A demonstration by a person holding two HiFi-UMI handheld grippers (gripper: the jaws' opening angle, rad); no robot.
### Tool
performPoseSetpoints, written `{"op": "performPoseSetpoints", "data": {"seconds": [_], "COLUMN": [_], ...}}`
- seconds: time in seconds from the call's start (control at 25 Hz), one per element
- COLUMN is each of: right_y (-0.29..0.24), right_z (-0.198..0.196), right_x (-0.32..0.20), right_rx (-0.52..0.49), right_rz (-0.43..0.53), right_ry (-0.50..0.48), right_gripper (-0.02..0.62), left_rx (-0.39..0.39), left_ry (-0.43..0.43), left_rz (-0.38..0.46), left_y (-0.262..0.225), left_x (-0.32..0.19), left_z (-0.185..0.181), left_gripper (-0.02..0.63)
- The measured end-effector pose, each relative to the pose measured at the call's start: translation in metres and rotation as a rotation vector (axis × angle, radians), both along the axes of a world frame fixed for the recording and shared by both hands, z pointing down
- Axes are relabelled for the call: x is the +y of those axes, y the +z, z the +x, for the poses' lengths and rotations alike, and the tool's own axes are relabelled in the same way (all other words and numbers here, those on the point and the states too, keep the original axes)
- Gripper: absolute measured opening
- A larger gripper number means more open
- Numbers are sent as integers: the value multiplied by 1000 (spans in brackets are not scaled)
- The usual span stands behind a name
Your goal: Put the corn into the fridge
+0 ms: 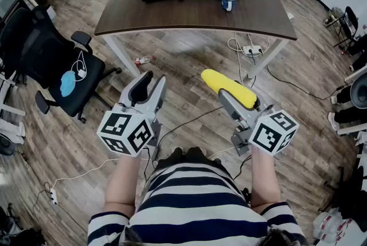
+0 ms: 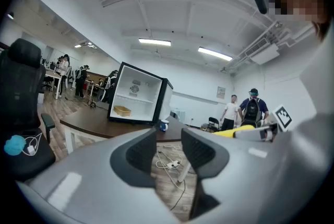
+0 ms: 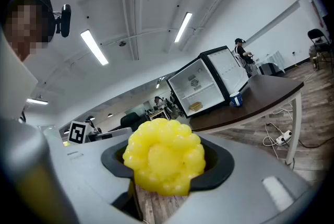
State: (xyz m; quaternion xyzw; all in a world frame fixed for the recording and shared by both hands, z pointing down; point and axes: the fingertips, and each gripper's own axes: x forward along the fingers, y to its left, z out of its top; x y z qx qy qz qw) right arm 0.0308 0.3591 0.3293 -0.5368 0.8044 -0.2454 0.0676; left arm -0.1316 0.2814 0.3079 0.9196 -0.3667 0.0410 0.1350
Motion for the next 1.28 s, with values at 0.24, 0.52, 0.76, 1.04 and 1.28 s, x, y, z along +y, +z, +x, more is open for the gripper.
{"op": "performPoseSetpoints", "data": {"seconds": [0.24,0.52,0.76,1.04,1.28], "right_y": [5,10,24,20,15], "right_z": [15,34,49,50,48], "right_x": [-7,-6,-6,-17,-31], "right_rx": [30,17,15,-3,-1], "right_rz": [6,19,7,16,29], "right_ry": [-9,-30,-38,-55,-53], "right_gripper": [252,252,252,252,252], "left_rx": [16,-14,-34,-59,-55], "left_ry": [-27,-37,-62,-91,-78], "left_rz": [-2,8,-9,-12,-2], "left_y": [-1,4,21,20,17], "left_x": [-2,0,6,-4,-19], "left_z": [12,35,38,34,39], "left_gripper": [0,0,0,0,0]}}
